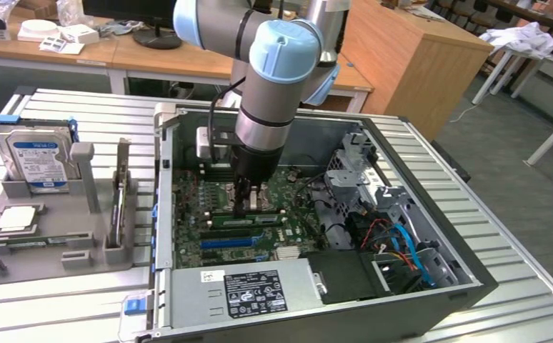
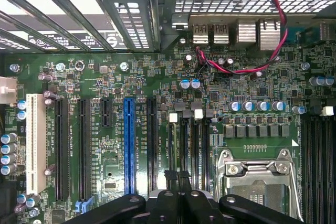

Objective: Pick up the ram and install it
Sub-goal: 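Press down the ram until it locks into place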

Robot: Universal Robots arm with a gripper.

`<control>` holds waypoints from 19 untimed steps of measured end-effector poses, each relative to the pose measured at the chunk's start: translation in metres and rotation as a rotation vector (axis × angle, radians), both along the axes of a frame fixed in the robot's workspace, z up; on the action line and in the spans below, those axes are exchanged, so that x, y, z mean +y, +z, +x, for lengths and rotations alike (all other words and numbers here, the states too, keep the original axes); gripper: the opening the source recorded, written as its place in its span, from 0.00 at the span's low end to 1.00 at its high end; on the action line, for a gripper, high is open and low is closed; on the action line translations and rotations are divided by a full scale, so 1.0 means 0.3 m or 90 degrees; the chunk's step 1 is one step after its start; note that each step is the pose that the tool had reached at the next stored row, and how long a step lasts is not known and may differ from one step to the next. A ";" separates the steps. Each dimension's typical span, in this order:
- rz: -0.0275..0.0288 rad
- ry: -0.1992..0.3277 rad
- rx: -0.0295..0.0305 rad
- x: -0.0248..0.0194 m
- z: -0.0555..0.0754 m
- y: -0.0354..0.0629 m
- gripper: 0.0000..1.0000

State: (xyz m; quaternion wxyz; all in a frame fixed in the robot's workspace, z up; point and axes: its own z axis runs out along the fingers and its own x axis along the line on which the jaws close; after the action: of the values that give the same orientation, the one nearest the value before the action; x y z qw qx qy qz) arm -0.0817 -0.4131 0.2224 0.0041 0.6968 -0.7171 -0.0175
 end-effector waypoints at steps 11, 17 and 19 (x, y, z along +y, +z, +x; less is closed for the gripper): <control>0.0000 0.000 0.0000 0.000 0.000 -0.001 0.11; 0.0000 0.000 0.0000 0.000 0.000 -0.001 0.11; 0.0000 0.000 0.0000 0.000 0.000 -0.001 0.11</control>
State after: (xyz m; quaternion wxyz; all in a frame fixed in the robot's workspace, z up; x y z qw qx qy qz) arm -0.0818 -0.4131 0.2220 0.0041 0.6968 -0.7171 -0.0175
